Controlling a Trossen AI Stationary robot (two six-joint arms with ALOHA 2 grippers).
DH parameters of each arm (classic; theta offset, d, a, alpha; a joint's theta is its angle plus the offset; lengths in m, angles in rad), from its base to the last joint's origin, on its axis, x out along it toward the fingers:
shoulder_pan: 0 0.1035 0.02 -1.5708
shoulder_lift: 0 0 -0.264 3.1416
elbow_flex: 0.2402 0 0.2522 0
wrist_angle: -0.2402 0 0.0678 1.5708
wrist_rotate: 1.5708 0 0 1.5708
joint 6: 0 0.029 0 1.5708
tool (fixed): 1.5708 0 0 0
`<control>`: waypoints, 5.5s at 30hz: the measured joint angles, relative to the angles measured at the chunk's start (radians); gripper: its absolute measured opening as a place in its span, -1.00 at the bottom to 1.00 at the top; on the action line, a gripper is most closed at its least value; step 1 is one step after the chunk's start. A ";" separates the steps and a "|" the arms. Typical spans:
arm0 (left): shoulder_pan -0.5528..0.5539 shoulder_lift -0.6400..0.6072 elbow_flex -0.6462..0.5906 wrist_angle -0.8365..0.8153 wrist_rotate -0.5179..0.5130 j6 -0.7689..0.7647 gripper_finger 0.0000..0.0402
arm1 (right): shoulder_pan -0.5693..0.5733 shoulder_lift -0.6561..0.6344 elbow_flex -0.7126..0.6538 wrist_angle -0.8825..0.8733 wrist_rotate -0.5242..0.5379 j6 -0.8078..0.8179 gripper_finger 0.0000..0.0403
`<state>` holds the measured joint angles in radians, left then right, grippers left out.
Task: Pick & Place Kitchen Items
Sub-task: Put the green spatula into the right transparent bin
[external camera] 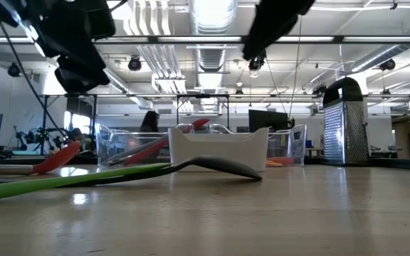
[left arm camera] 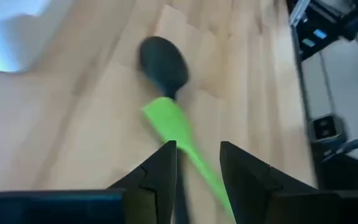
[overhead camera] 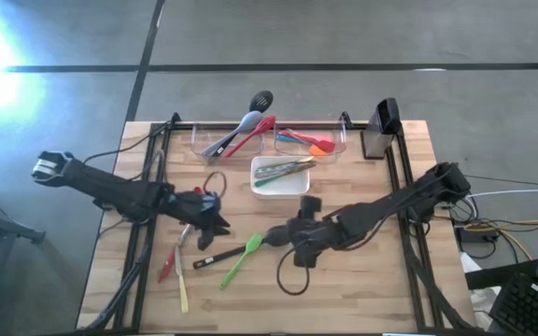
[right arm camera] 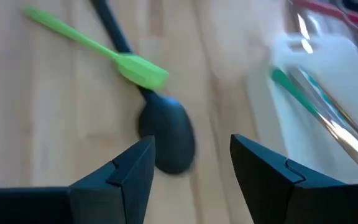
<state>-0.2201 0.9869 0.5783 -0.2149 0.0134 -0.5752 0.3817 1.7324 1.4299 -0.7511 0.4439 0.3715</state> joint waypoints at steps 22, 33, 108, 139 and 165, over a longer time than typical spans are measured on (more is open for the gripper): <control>-0.190 0.557 0.419 -0.265 -0.147 -0.475 -0.37 | 0.097 -0.160 -0.126 -0.202 0.117 0.230 0.01; -0.212 0.659 0.416 -0.247 -0.138 -0.555 -0.37 | 0.105 -0.161 -0.126 -0.198 0.137 0.231 0.01; 0.233 0.513 0.497 0.013 0.420 0.159 -0.85 | 0.150 0.003 -0.033 0.123 0.454 -0.498 0.01; 0.251 0.510 0.499 0.032 0.562 0.070 -0.85 | 0.040 0.427 0.691 -0.637 0.338 -0.397 -0.91; 0.290 0.461 0.497 -0.083 0.520 0.245 0.08 | 0.025 0.071 0.296 -0.824 0.178 0.112 -0.95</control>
<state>0.0700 1.4483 1.0748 -0.2983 0.5337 -0.3303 0.4070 1.8029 1.7254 -1.5752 0.6214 0.4839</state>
